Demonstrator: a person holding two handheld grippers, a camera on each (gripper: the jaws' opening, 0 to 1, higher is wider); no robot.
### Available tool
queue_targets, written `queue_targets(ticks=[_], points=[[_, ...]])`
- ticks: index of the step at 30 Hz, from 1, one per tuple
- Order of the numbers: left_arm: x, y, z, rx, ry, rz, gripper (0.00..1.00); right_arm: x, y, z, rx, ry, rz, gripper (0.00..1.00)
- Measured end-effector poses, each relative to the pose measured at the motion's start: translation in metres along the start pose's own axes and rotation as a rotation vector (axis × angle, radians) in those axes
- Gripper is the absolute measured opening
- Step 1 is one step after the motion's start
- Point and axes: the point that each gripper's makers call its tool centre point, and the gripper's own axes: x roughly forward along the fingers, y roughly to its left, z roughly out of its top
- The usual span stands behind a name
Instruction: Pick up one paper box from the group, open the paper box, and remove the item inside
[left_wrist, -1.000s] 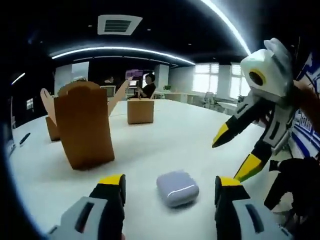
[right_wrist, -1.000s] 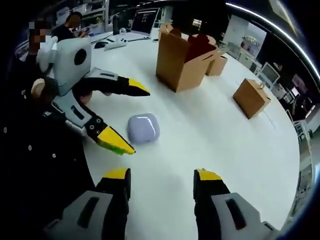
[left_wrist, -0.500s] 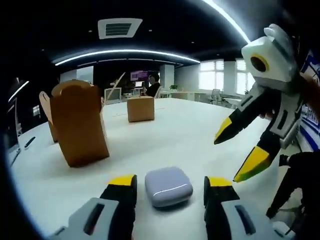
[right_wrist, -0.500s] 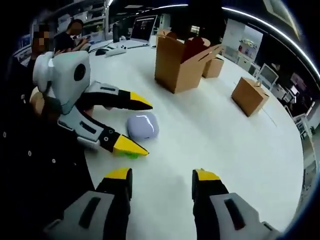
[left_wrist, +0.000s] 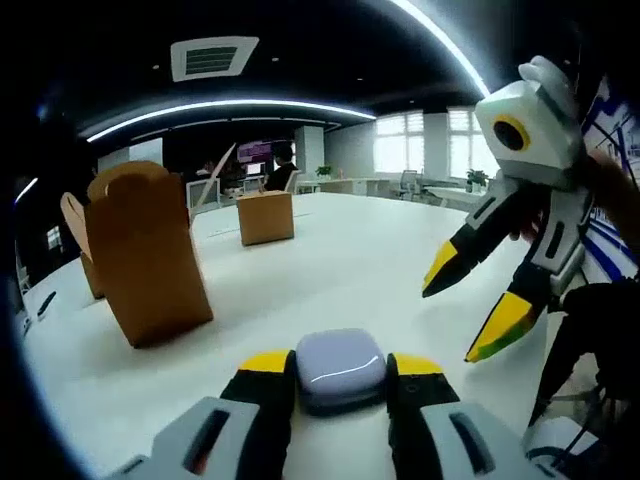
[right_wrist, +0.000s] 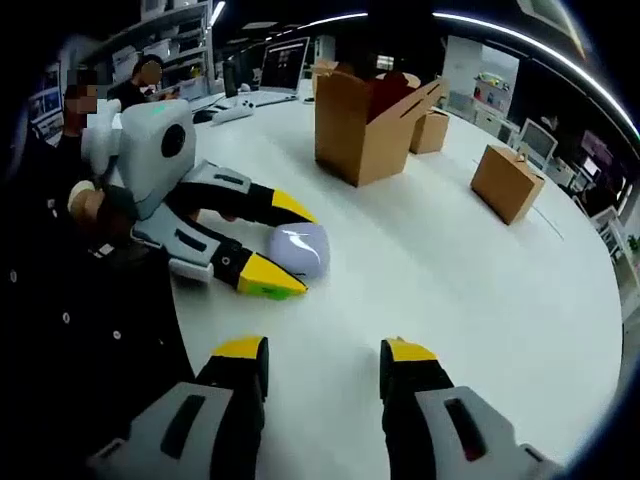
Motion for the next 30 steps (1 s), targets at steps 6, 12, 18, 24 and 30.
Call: queue_targets(ticks=[6, 12, 18, 24, 30], points=[[-0.010, 0.013, -0.001, 0.026, 0.000, -0.093, 0.37, 0.003, 0.004, 0.006, 0.015, -0.027, 0.014, 0.44], [-0.026, 0.032, -0.004, 0.142, 0.030, -0.216, 0.37, 0.010, 0.014, 0.017, 0.027, -0.062, 0.031, 0.44], [-0.045, 0.042, -0.007, 0.217, 0.043, -0.411, 0.37, 0.017, 0.027, 0.033, 0.041, -0.113, 0.048, 0.44], [-0.053, 0.053, -0.014, 0.239, 0.076, -0.541, 0.37, 0.027, 0.042, 0.047, 0.049, -0.157, 0.070, 0.43], [-0.051, 0.055, -0.025, 0.297, 0.117, -0.596, 0.37, 0.030, 0.052, 0.056, 0.035, -0.192, 0.079, 0.43]])
